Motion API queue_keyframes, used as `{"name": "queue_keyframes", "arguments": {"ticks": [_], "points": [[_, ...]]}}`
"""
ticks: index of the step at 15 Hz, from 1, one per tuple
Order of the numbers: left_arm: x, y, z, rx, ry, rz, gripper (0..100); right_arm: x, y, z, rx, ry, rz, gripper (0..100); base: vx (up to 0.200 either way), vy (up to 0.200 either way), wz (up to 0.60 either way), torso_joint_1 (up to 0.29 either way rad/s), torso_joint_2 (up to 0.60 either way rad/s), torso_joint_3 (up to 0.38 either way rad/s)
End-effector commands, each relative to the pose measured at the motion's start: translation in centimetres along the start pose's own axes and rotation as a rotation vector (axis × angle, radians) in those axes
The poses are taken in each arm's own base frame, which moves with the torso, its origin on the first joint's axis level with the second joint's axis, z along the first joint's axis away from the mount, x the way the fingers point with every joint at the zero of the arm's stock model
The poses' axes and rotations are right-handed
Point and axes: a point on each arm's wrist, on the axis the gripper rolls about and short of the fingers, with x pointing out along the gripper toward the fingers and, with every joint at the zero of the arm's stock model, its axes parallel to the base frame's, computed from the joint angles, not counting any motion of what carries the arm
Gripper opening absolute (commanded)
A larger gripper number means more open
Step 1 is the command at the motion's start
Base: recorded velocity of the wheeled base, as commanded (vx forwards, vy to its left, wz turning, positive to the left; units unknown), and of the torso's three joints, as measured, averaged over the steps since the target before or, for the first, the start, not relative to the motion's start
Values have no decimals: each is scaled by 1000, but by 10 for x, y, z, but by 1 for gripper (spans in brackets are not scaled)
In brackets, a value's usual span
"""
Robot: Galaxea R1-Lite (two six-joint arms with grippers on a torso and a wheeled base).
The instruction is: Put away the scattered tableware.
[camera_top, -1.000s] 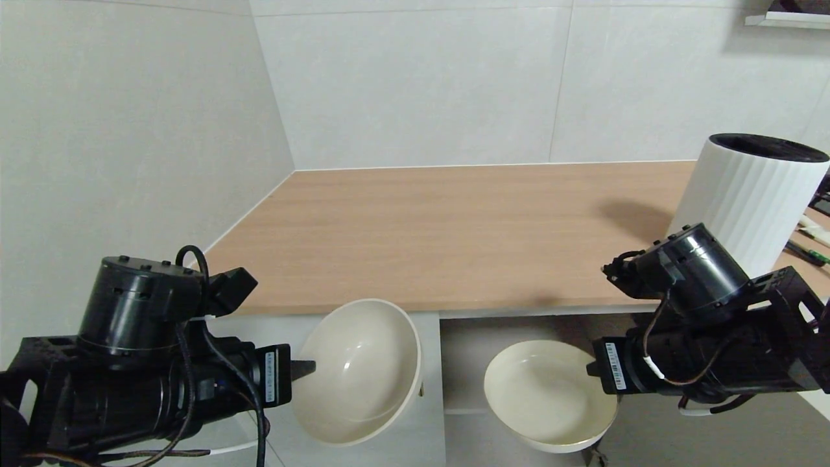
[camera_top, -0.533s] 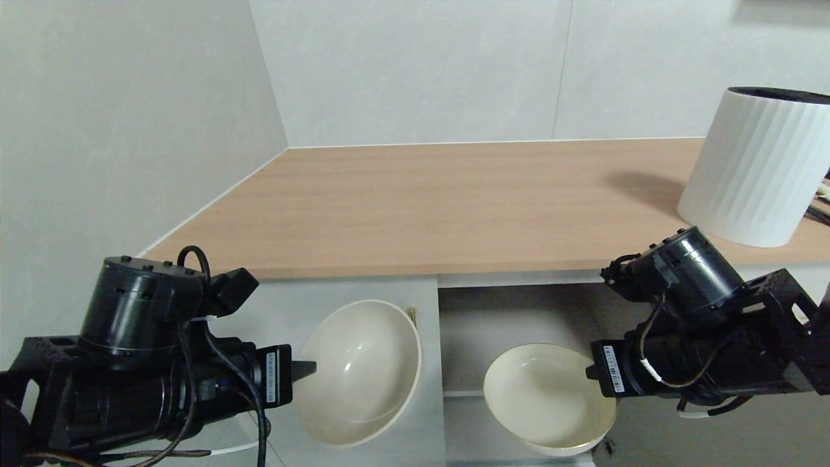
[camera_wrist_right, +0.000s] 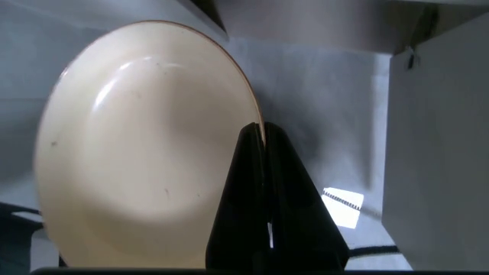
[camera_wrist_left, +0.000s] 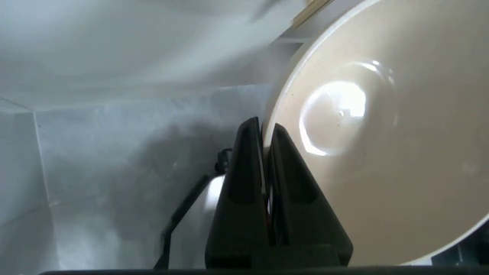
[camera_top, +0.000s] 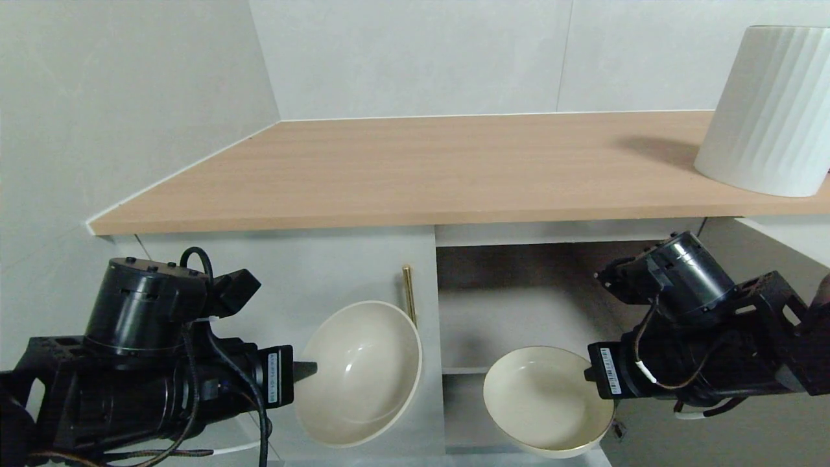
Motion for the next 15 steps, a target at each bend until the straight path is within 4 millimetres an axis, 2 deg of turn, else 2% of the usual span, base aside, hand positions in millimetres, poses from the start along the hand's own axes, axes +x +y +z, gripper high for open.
{"name": "queue_keyframes", "arguments": {"ticks": [1,5,8,13,14,15], "points": [[1,0,0,0,1,-1,0,1,1,0,-2,2,0,0,0,0,0,-32,295,237],[1,0,0,0,1,-1,0,6,1,-1,-4,16,-5,0,0,0,0,-22,80,51],[2,0,0,0,6,3,0,21,3,-2,-8,49,-22,0,0,0,0,0,0,0],[3,1,-1,-1,10,5,0,81,-1,-2,12,100,-68,0,0,0,0,0,0,0],[3,0,-1,0,11,2,0,100,-4,-2,26,98,-79,0,0,0,0,0,0,0],[4,0,-1,0,13,3,0,106,-5,-2,30,95,-79,0,0,0,0,0,0,0]]}}
